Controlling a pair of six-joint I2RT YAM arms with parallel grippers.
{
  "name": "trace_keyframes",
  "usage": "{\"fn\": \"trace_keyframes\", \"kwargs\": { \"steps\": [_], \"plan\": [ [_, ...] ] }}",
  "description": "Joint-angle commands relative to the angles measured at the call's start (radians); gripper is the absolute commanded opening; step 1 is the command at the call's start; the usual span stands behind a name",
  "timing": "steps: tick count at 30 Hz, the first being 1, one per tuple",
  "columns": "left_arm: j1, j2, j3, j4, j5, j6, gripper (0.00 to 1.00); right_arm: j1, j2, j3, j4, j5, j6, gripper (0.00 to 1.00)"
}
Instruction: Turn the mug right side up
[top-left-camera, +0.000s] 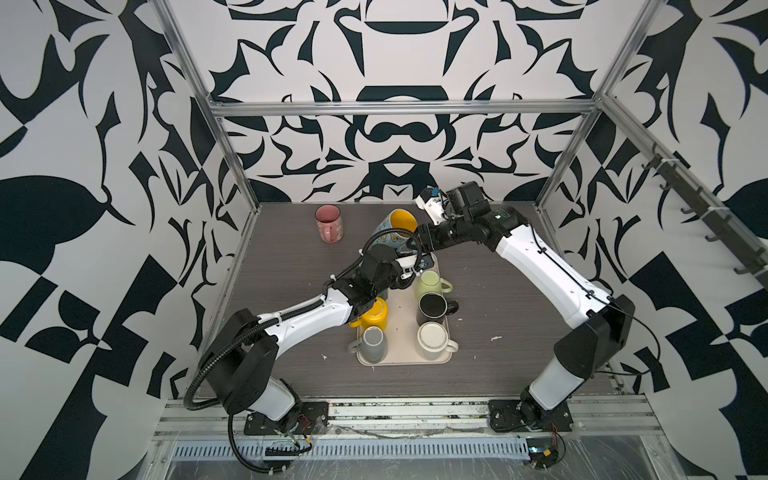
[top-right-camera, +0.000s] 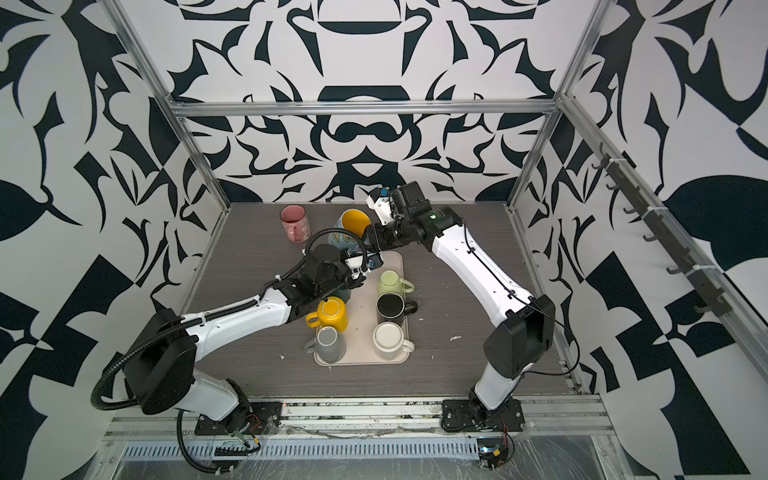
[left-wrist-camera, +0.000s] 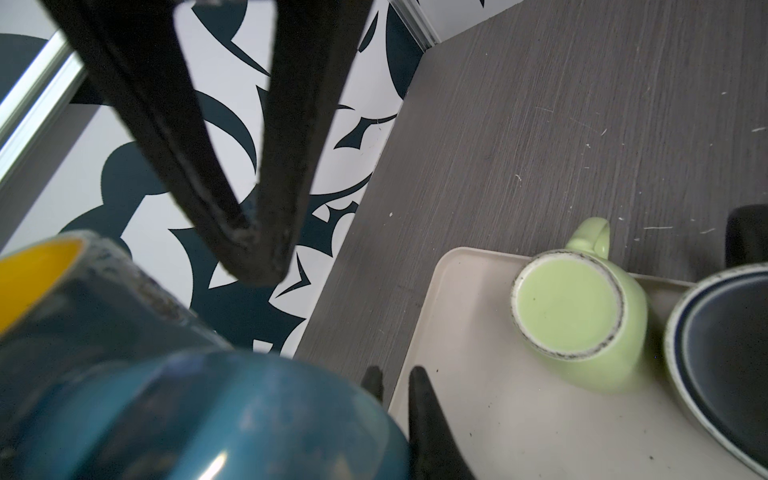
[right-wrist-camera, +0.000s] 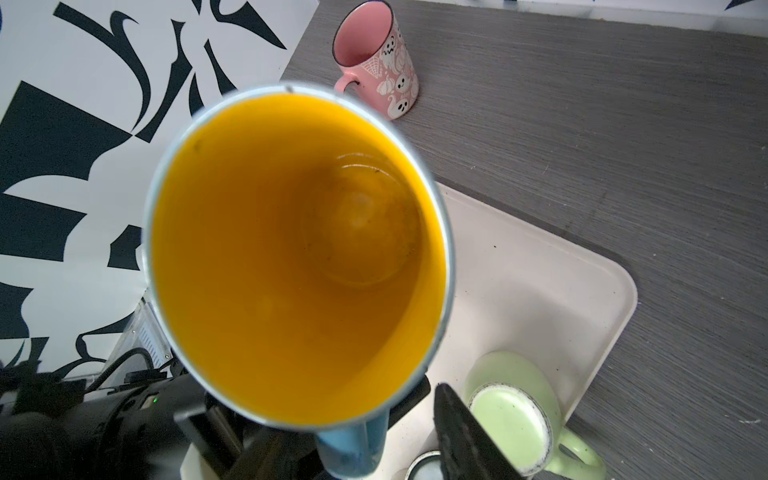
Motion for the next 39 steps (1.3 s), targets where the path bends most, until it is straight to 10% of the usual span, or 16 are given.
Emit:
{"fn": "trace_keyframes", "kwargs": {
  "steps": [1,17,27,39],
  "plan": [
    [0.0,-0.047,0.081,0.206,-0.023,-0.027,0.0,0.03,0.006,-0.028,-0.037,0.001,0.001,0.55],
    [-0.033,-0.061,0.074,0.358,-0.047,-0.059,0.0,0.043,0.087,-0.022,-0.082,0.065,0.024,0.51],
    [-0.035,-0.041,0.087,0.4,-0.054,-0.053,0.0,0.043,0.113,-0.028,-0.076,0.018,0.04,0.0],
    [-0.035,-0.013,0.102,0.402,-0.144,-0.032,0.0,0.047,0.058,-0.052,-0.021,0.072,0.042,0.0]
  ]
}}
